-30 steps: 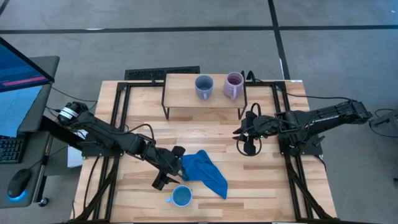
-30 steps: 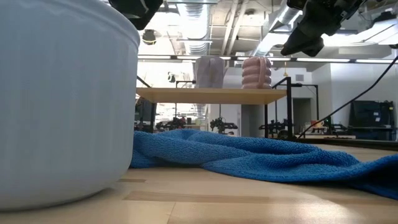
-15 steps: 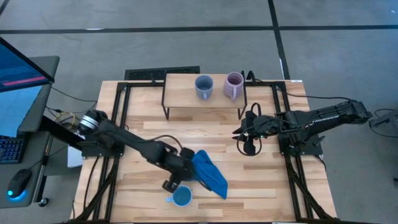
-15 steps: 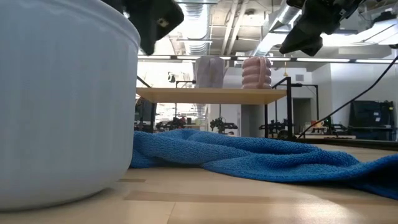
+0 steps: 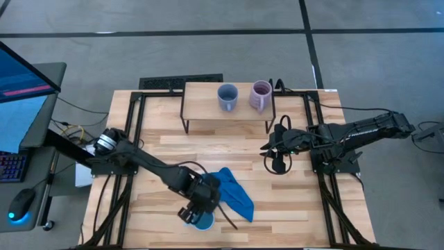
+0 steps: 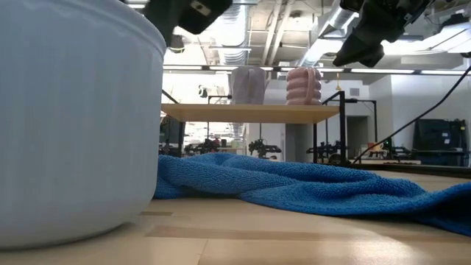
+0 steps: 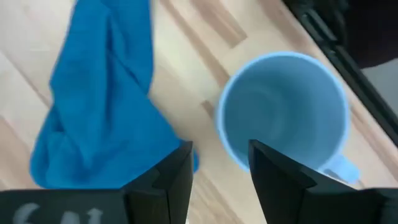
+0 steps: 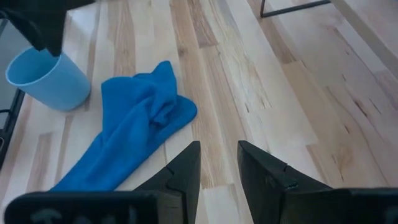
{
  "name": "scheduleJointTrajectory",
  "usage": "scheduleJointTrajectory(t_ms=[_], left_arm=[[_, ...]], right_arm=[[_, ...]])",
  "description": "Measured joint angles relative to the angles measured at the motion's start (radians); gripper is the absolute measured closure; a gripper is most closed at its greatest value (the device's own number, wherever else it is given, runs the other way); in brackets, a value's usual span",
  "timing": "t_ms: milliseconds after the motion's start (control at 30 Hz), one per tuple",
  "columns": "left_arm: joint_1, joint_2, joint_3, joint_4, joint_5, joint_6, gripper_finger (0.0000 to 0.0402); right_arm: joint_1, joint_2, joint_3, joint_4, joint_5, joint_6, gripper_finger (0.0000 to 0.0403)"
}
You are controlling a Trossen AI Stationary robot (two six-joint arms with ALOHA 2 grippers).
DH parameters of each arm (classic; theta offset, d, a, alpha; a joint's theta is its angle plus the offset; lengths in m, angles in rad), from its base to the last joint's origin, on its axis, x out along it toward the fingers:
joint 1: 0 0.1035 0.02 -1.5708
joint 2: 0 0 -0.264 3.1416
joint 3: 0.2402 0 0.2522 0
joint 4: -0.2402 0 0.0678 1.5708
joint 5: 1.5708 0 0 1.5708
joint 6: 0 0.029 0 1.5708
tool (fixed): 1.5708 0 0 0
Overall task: Stack small to large cups/mugs on shelf
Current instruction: Put the light blue mug on the shelf
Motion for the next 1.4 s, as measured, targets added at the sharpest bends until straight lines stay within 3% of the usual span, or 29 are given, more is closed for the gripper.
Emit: scheduleJointTrajectory(t_ms=[167, 467, 733, 1000, 1400], left_arm=[[-0.03, 0.0, 0.008, 0.029, 0.07, -0.002, 0.0256], [-0.029, 0.0, -0.001, 0.049, -0.032, -0.004, 0.0256], [-0.01, 0.066, 0.0, 0.059, 0.079, -0.009, 0.0256], [-0.002, 0.066, 0.001, 0.058, 0.045, 0.031, 0.0257], [0.0, 0.066, 0.001, 0.057, 0.042, 0.036, 0.0306]], right_arm=[[0.0, 0.0, 0.0, -0.006, 0.0, 0.0, 0.0274], [0.0, 0.0, 0.0, -0.006, 0.0, 0.0, 0.0274], [0.0, 0.0, -0.002, -0.016, -0.003, 0.0, 0.0274], [0.0, 0.0, -0.002, -0.017, -0.003, 0.0, 0.0274], [0.0, 0.0, -0.002, -0.018, -0.003, 0.0, 0.0274]])
